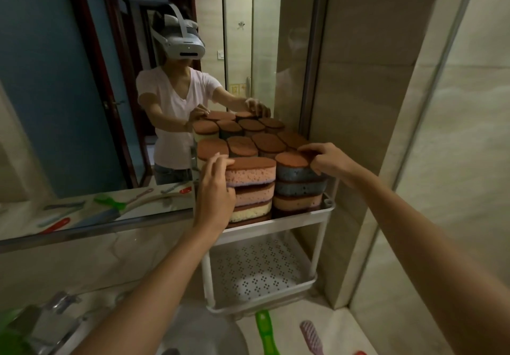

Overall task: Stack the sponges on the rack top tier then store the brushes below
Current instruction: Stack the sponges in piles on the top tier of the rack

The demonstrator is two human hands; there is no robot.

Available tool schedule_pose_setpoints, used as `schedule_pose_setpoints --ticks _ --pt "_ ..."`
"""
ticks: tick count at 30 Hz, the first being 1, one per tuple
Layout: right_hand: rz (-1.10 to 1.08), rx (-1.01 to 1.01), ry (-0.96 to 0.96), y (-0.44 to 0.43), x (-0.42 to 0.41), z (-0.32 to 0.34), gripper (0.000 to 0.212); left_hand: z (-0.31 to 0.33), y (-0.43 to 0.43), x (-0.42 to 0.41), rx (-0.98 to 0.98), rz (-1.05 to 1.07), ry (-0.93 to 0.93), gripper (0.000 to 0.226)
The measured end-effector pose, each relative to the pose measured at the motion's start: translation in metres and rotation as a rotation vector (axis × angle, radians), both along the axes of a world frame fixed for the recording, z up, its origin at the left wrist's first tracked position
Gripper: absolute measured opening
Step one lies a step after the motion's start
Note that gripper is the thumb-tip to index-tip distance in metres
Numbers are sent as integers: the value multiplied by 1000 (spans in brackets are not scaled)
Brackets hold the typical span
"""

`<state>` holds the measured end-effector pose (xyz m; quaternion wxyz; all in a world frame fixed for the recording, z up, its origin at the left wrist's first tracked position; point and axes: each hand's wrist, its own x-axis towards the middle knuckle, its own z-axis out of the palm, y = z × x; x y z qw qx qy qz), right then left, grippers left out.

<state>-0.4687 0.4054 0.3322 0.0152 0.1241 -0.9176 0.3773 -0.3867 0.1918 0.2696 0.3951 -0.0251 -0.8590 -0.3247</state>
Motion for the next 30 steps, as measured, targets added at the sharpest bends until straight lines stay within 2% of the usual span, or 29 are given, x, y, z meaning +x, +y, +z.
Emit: schedule_pose_setpoints --ticks 3,7,9,15,30 --pt "2 21 44 0 0 -3 62 1 0 1 5 -15 -6 46" --pt "-52 99 246 -7 9 -16 57 -3 -5 6 -103 -95 -93 49" --pt "-123 63 290 -9 16 -26 57 -6 -7 10 -76 -108 -120 54" --pt "-189 -161 226 -9 23 -50 61 -10 -9 9 100 -68 -173 72" --pt "-74 -520 150 -5 15 -53 44 -12 -12 -4 284 -211 -100 53"
